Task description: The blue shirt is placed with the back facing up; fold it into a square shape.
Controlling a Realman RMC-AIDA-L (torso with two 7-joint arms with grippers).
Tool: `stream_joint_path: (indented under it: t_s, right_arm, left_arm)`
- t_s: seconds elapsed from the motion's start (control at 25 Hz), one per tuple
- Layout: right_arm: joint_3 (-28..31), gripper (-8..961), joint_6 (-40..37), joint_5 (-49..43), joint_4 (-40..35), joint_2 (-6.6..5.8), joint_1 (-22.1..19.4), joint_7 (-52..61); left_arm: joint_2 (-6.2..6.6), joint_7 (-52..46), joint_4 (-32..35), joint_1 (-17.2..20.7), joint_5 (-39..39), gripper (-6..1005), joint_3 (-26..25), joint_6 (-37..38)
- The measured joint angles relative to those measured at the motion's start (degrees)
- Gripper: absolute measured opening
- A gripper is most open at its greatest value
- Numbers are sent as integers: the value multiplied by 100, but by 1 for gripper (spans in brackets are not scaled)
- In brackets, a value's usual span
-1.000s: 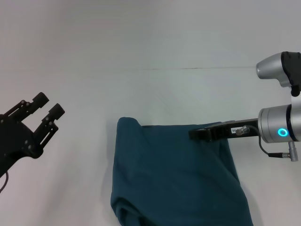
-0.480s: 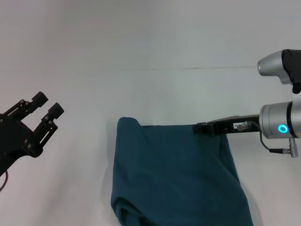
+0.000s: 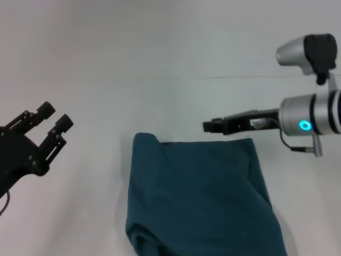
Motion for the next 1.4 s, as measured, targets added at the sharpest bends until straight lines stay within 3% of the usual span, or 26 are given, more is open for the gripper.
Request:
stream_joint_path:
  t_s: [0.28, 0.48, 0.6, 0.68, 1.2, 1.4]
  right_arm:
    - [-245, 503, 344, 275, 76, 27, 504, -77]
    - [-484, 623, 832, 333, 425, 12, 968, -90]
    - [-503, 695, 1033, 289, 538, 11, 1047, 29]
    - [-507, 743, 1108, 174, 504, -8, 975, 191]
    - [-342, 732, 497, -351, -842, -41, -351, 669]
    - [-380, 732, 408, -387, -923, -27, -663, 580]
  left_arm:
    - [0, 2, -17, 5, 0, 439, -4, -1]
    - [0, 9, -17, 19, 0, 442, -4, -8]
    - [0, 10, -17, 25, 0, 442, -4, -8]
    - [0, 10, -12, 31, 0, 441, -4, -8]
    - [0, -156, -12, 3, 164, 440, 325, -206]
    - [0, -359, -5, -77, 430, 440, 400, -492]
